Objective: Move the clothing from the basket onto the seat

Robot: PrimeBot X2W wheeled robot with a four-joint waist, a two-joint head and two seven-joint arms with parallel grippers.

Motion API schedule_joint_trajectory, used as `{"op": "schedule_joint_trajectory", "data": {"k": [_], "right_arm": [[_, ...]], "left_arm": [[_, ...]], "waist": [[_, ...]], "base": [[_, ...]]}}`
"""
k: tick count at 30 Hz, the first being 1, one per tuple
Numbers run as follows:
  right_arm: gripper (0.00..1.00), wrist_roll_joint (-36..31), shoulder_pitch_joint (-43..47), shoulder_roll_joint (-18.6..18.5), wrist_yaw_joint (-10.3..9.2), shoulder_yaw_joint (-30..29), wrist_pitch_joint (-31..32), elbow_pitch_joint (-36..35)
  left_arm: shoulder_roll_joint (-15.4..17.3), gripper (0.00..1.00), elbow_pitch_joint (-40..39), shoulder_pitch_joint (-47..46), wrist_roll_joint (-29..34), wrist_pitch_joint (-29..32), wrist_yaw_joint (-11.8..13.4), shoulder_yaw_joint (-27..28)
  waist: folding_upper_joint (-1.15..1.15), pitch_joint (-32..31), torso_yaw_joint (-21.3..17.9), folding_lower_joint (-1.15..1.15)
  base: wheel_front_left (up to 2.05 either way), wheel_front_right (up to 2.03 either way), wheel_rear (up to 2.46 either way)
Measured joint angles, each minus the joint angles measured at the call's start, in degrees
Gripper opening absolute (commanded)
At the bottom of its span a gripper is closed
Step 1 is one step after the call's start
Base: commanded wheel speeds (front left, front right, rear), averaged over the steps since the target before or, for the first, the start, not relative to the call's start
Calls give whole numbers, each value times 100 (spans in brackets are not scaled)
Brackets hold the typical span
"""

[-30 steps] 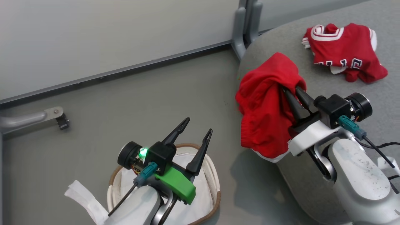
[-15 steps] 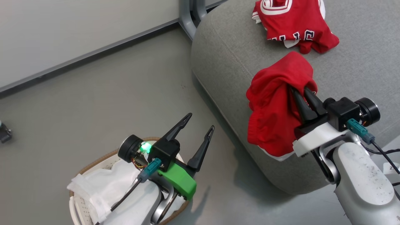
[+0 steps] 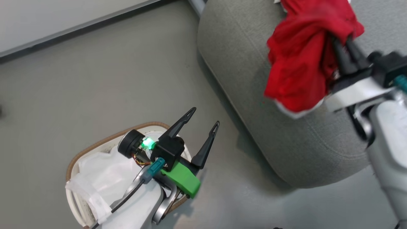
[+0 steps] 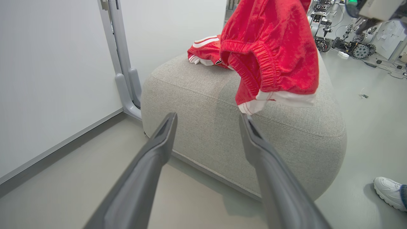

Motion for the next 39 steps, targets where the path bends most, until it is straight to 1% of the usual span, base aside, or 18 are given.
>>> {"op": "schedule_joint_trajectory", "data": {"k": [4, 9, 11, 14, 17, 18, 20, 22, 24, 28, 29, 31, 32, 33, 34, 35, 38, 39], "right_arm": [[0, 203, -657, -519, 0, -127, 0, 276], [0, 526, -1659, -1250, 0, -204, 23, 959], [0, 739, -2008, -1503, 0, -314, 88, 1210], [0, 882, -2508, -1993, 0, -380, 261, 1529], [0, 954, -2855, -2298, 0, -539, 296, 1881], [0, 953, -2921, -2350, 0, -588, 297, 1993], [0, 945, -3012, -2435, 0, -695, 294, 2317], [0, 949, -3039, -2416, 0, -827, 272, 2657], [0, 985, -3042, -2237, -1, -979, 178, 3022], [0, 925, -2808, -1746, 0, -967, 42, 3537], [0, 856, -2543, -1463, 0, -962, 8, 3830], [0, 851, -2460, -1344, 0, -1015, 2, 3742], [15, 828, -2414, -1303, 0, -1034, 1, 3659], [46, 782, -2346, -1262, 0, -1071, 1, 3519], [82, 782, -2267, -1224, 0, -1143, 1, 3321], [100, 783, -2189, -1176, 0, -1237, 1, 3109], [100, 736, -1797, -1032, 0, -1330, 1, 2530], [100, 622, -1100, -880, 0, -1428, 1, 1912]], "left_arm": [[57, 100, -243, -62, 51, 88, 56, -33], [145, 100, -554, -94, 124, 283, 69, -144], [160, 100, -691, -114, 141, 374, 90, -168], [201, 100, -964, -228, 237, 476, 134, -179], [263, 100, -1176, -316, 312, 584, 179, -180], [276, 100, -1224, -329, 326, 612, 192, -186], [303, 100, -1350, -376, 371, 673, 201, -208], [336, 100, -1435, -444, 403, 724, 224, -193], [381, 100, -1510, -450, 415, 765, 303, -153], [469, 100, -1544, -445, 415, 771, 354, -132], [492, 100, -1563, -433, 413, 770, 383, -131], [516, 100, -1560, -432, 396, 770, 400, -115], [525, 100, -1556, -431, 391, 769, 401, -107], [527, 100, -1555, -431, 377, 765, 404, -100], [526, 100, -1556, -430, 369, 761, 408, -100], [520, 100, -1559, -428, 355, 753, 410, -98], [499, 100, -1558, -415, 315, 702, 453, -85], [491, 100, -1515, -332, 230, 605, 459, -43]], "waist": [[0, 153, 187, 0], [0, 418, 434, 0], [0, 526, 534, 0], [0, 741, 688, 0], [0, 963, 817, 1], [0, 1026, 852, 0], [0, 1181, 941, 1], [0, 1323, 1014, 1], [0, 1478, 1080, 1], [0, 1729, 1181, 1], [0, 1878, 1238, 1], [0, 1906, 1241, 1], [0, 1905, 1234, 1], [0, 1894, 1224, 1], [0, 1875, 1211, 1], [0, 1850, 1197, 1], [0, 1763, 1163, 1], [0, 1605, 1115, 0]], "base": [[0, 0, 0], [0, 0, 0], [0, 0, 0], [0, 0, 0], [0, 0, 0], [0, 0, 0], [0, 0, 0], [0, 0, 0], [0, 0, 0], [0, 0, 0], [0, 0, 0], [0, 0, 0], [0, 0, 0], [0, 0, 0], [0, 0, 0], [0, 0, 0], [0, 0, 0], [0, 0, 0]]}}
